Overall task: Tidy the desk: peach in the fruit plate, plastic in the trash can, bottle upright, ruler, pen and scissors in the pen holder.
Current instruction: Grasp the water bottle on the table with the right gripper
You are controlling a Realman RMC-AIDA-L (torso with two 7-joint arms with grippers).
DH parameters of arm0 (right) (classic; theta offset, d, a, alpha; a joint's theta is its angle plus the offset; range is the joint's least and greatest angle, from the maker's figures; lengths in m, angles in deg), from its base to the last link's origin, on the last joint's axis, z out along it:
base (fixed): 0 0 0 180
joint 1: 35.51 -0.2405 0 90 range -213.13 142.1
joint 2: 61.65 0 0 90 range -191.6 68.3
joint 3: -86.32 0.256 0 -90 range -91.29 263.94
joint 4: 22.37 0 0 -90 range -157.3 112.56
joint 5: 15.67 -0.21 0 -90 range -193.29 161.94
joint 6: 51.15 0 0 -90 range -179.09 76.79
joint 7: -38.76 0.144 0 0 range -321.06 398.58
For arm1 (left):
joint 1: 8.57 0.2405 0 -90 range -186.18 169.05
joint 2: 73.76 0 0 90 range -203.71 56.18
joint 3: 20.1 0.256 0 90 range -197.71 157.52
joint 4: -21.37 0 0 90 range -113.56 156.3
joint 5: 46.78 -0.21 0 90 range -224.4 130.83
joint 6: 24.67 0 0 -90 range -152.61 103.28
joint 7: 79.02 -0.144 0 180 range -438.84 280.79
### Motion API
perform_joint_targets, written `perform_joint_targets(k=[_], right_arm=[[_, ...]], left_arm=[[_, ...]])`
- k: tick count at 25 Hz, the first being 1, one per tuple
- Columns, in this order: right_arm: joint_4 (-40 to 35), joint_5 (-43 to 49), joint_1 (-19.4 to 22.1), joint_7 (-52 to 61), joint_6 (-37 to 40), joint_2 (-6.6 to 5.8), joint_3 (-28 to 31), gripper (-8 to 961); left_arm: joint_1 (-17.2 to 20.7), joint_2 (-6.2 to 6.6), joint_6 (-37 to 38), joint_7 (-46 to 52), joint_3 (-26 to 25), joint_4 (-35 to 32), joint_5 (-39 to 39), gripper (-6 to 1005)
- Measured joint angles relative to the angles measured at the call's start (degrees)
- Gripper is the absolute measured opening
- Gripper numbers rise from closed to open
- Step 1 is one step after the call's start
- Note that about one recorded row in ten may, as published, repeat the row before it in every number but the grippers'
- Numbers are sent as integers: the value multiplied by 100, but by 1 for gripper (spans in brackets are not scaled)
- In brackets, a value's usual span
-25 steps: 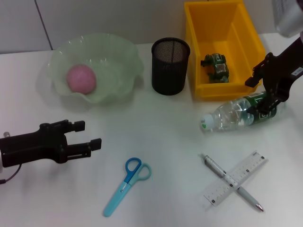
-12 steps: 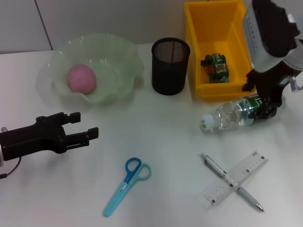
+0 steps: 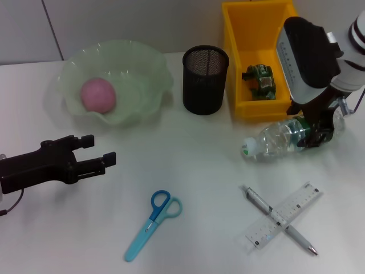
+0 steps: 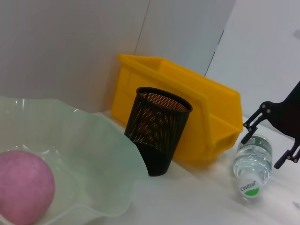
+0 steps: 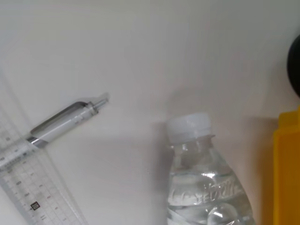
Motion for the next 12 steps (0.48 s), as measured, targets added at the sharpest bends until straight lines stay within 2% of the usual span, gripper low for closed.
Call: perform_joint_targets(k=[12], right_arm=[[334, 20, -15, -18, -341, 25, -309, 759]], left_arm=[[3, 4, -22, 23, -60, -8, 0, 800]])
